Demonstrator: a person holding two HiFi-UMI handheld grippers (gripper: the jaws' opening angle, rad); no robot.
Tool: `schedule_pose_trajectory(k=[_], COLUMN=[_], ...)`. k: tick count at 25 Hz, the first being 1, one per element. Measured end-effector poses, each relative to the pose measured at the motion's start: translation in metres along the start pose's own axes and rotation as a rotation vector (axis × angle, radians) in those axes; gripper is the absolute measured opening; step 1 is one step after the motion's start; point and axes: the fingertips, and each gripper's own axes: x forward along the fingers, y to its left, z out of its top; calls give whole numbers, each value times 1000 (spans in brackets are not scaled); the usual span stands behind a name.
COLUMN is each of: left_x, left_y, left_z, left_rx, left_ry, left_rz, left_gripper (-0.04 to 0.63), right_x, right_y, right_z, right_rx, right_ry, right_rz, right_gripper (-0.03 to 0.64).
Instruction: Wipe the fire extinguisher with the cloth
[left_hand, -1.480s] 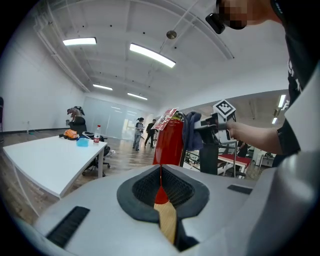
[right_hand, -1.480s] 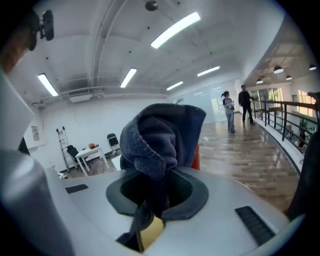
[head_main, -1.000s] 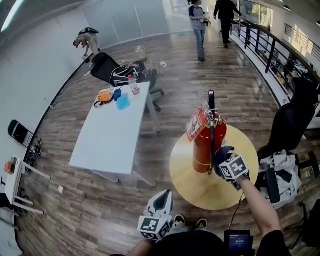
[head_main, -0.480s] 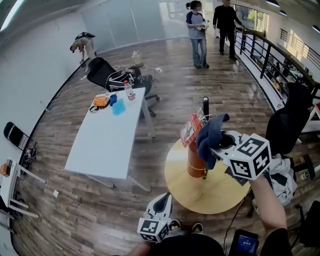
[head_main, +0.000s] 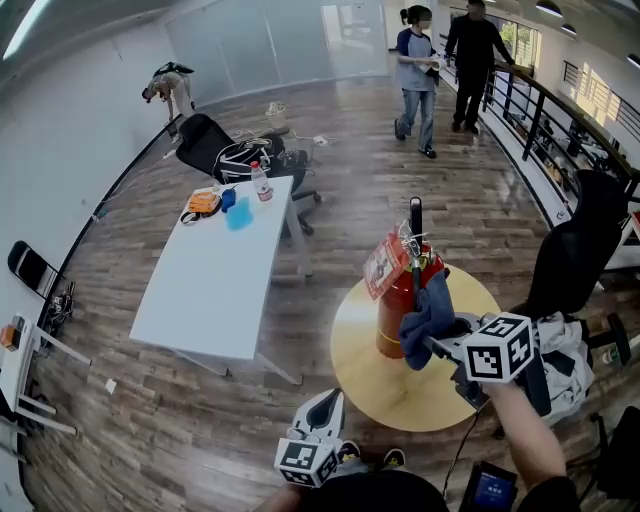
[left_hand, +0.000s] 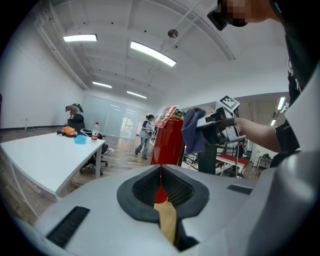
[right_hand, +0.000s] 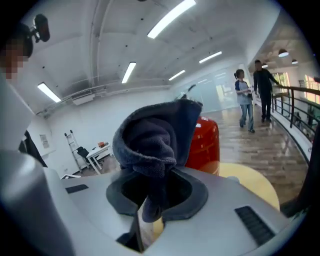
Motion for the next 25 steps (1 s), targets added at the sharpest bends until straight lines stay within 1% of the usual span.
schedule_pose_trajectory(k=[1,4,5,7,9,11,13,17,19,20,21,22,24,25], left_x=[1,2,3,2,-4,-9,-13,-16,-15,-14,-13,-12,-10,-9], left_y=[-1,-2,-1,0,4,10,18,26,26,26,25,23,19,17], left_z=[0,-2,-1,2,4,4,3,1,2,2,2,1,-1,-2], left_rx=[0,5,2,-5,-7,-9,-15,-20,-19,-20,-23,-25,-27,-26], left_ry=[3,5,3,-3,-7,-7,-5,-3,-10,-13,-15,-17,-16,-13], left_rz=[-4,-6,-5,2,14,34,55,74,71,69,65,61,49,41], left_gripper=[23,23,23,23,24,23,23,23,23,23,23,23,23,23], right_x=[7,41,54,77,91,99,102,84,64,52,37,20,-15,-28], right_y=[-4,-13,-21,-50,-78,-82,-67,-11,19,31,39,41,35,30], right_z=[-19,-89,-112,-153,-186,-198,-180,-86,-45,-26,-5,19,73,97], right_rx=[28,26,50,153,252,317,332,359,338,288,209,102,-171,-313], right_ry=[42,214,254,292,307,308,263,69,-14,-58,-109,-170,-288,-312], right_rz=[0,-24,-38,-83,-123,-101,-43,113,178,184,163,114,-57,-149], right_gripper=[71,71,72,72,72,72,72,71,71,71,72,71,71,71])
